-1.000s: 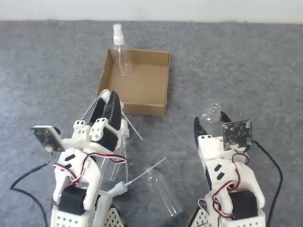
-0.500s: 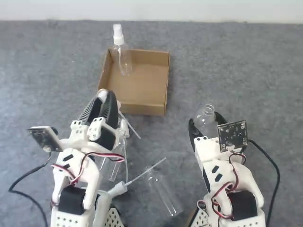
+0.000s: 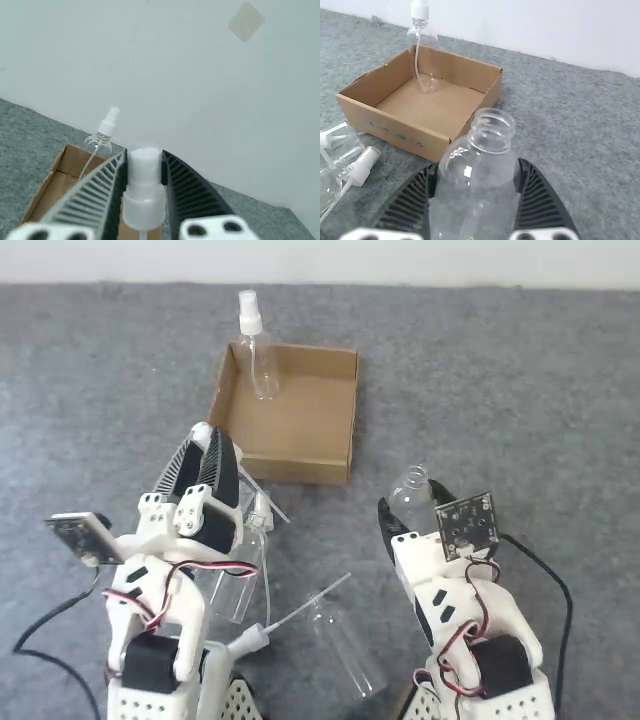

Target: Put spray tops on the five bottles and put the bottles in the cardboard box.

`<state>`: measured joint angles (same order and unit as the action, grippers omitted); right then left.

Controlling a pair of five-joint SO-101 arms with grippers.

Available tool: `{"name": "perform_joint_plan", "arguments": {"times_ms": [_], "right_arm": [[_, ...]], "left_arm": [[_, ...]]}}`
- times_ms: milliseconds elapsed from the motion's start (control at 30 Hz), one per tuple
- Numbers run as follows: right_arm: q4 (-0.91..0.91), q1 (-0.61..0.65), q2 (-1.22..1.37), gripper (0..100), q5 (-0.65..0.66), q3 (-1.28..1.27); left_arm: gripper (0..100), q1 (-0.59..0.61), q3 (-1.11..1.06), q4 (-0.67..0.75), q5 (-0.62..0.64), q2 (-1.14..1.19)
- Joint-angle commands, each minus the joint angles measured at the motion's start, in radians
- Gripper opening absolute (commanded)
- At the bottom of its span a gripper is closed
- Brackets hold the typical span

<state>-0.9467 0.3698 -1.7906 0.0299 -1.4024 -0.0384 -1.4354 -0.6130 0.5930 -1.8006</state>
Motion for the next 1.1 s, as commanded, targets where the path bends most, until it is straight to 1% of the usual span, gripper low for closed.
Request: {"name": "perform_joint_plan", "arguments": {"times_ms": [0,133,333,633,800,1000,1067], "right_arm": [[0.031,0.010,-0.019,0.6,0.000,0.008],[0.031,0.018,-0.019,0.6,0.000,0.006],[0.079,0.085,-0.019,0.6,0.000,-0.052],[0.094,0.087,-0.019,0.6,0.000,-0.066],[0.105,0.087,-0.019,0.6,0.000,-0.068],[0.205,0.087,-0.019,0.6,0.003,-0.137],[0.229,0.088,-0.019,0.6,0.043,-0.157]], "left_arm": [[1,0.006,0.027,0.025,-0.006,-0.018],[1,0.006,0.016,0.023,-0.009,-0.018],[1,0.006,0.010,0.025,-0.009,-0.018],[1,0.006,0.018,0.034,-0.008,-0.018],[1,0.006,0.024,0.138,-0.008,-0.018],[1,0.006,0.027,0.301,-0.009,-0.018],[1,0.000,0.027,0.354,-0.011,-0.018]]}}
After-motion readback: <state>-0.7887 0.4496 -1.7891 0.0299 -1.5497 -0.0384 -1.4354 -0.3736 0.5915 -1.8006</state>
